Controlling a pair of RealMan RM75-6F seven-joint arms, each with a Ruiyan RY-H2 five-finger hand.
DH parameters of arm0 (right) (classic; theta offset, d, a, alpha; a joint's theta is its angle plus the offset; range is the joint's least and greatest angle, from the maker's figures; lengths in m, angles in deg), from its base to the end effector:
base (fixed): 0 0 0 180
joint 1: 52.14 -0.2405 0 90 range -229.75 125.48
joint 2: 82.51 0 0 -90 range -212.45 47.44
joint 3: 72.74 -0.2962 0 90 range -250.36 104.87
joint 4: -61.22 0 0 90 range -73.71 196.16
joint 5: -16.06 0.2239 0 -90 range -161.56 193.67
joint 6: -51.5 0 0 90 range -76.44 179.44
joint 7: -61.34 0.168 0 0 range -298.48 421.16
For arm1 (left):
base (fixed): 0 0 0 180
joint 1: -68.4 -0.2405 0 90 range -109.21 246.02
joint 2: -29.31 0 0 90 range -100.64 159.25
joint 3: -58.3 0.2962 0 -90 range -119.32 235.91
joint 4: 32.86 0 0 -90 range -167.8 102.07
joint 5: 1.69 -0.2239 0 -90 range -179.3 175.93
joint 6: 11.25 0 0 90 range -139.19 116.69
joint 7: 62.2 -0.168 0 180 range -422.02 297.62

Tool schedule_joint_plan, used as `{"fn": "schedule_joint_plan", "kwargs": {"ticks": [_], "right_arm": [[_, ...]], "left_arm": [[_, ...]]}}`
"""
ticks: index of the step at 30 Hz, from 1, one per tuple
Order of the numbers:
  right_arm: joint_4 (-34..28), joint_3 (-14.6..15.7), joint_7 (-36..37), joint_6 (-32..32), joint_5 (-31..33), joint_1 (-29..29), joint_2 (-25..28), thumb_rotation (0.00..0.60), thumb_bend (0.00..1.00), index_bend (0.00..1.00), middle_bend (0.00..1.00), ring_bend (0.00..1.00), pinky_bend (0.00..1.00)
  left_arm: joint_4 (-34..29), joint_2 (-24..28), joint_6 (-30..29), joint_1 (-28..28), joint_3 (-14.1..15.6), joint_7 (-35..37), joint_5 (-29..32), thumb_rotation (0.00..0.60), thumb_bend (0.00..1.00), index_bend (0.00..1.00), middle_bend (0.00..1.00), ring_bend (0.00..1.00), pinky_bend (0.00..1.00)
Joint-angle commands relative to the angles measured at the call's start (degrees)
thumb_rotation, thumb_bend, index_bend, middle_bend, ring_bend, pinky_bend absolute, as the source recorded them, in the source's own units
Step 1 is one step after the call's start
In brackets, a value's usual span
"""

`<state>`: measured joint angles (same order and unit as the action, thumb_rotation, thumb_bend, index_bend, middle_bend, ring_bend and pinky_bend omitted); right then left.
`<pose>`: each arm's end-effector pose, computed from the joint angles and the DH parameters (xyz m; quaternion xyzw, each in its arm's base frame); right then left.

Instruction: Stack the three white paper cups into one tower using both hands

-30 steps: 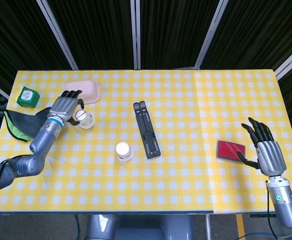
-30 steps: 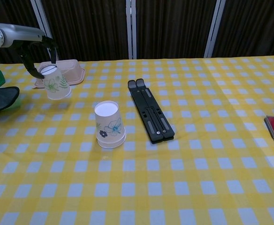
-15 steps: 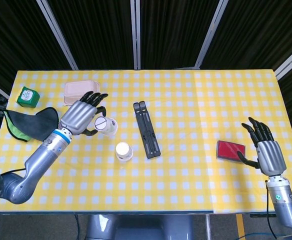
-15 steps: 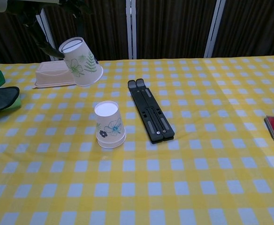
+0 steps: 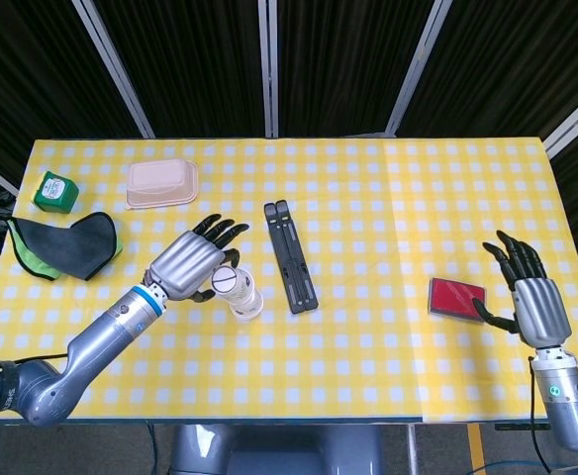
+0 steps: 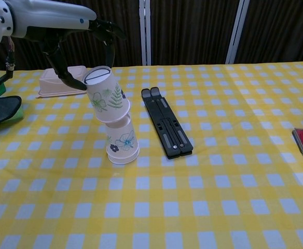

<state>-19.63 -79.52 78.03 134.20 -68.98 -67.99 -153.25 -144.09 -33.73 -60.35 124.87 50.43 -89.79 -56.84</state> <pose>-0.3339 -0.2956 0.1494 0.5717 -0.3914 0.5069 0.5128 -0.0752 0.3840 0.0654 -0.8280 -0.2784 -0.3309 0.3569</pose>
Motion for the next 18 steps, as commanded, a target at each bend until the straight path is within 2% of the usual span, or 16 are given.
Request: {"fn": "schedule_joint_plan", "kwargs": {"ticks": [1,9,12,14,16,18], "right_arm": [[0.0,-0.1,0.1,-0.1,0.0,0.1,0.0,0.600,0.20,0.14,0.00,0.00,0.00],[-0.2,-0.4,0.3,-0.1,-0.2,0.3,0.2,0.600,0.20,0.13,0.00,0.00,0.00],[-0.2,-0.5,0.4,-0.1,-0.3,0.4,0.3,0.600,0.20,0.14,0.00,0.00,0.00],[-0.2,-0.5,0.5,-0.1,-0.3,0.4,0.3,0.600,0.20,0.14,0.00,0.00,0.00],[-0.2,-0.6,0.5,-0.2,-0.3,0.4,0.3,0.600,0.20,0.14,0.00,0.00,0.00],[-0.1,-0.6,0.5,-0.3,-0.2,0.5,0.4,0.600,0.20,0.13,0.00,0.00,0.00]], "left_arm": [[0.4,-0.7,0.1,0.4,0.3,-0.3,0.6,0.600,0.29,0.41,0.00,0.00,0.00],[2.0,-3.8,0.5,1.6,1.5,-2.1,2.4,0.600,0.29,0.39,0.00,0.00,0.00],[2.8,-5.2,0.5,2.1,2.2,-3.3,3.4,0.600,0.28,0.28,0.00,0.00,0.00],[3.4,-6.1,0.1,2.3,2.7,-4.2,4.0,0.600,0.23,0.12,0.00,0.00,0.00],[4.1,-7.1,-0.5,2.4,3.3,-5.0,4.5,0.600,0.16,0.02,0.00,0.00,0.00],[4.2,-7.6,-1.2,2.2,3.5,-5.2,4.7,0.600,0.13,0.00,0.00,0.00,0.00]]}}
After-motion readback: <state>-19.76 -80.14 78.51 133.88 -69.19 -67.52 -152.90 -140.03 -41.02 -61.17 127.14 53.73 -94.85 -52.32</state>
